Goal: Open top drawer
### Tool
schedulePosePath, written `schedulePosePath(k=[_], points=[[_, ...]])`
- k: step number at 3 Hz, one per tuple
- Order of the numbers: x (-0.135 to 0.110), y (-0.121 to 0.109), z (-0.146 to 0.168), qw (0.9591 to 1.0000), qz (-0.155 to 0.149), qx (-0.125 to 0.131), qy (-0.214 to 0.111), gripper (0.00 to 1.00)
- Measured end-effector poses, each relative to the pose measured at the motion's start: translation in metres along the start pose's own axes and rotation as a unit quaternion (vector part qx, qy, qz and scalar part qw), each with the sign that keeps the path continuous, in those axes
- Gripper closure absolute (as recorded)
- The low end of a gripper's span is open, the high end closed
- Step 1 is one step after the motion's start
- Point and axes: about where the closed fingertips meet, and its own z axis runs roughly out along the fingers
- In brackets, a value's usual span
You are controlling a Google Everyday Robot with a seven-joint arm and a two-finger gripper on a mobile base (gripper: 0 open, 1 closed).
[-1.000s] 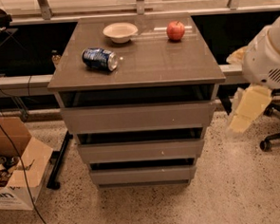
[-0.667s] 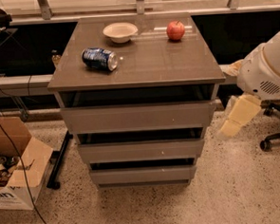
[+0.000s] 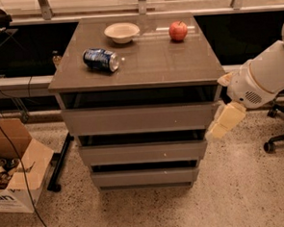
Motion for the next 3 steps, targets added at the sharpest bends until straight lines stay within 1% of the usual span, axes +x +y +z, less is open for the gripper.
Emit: schedulePosePath(k=[1,2,3], points=[[0.014,-0.002,0.036,0.9996,0.024,0.01,0.009,0.0],[0.023,-0.02,0.081,0.9978,0.056,0.034,-0.01,0.0],[0.021,-0.041,0.115,0.9961,0.068,0.048,-0.032,0.0]])
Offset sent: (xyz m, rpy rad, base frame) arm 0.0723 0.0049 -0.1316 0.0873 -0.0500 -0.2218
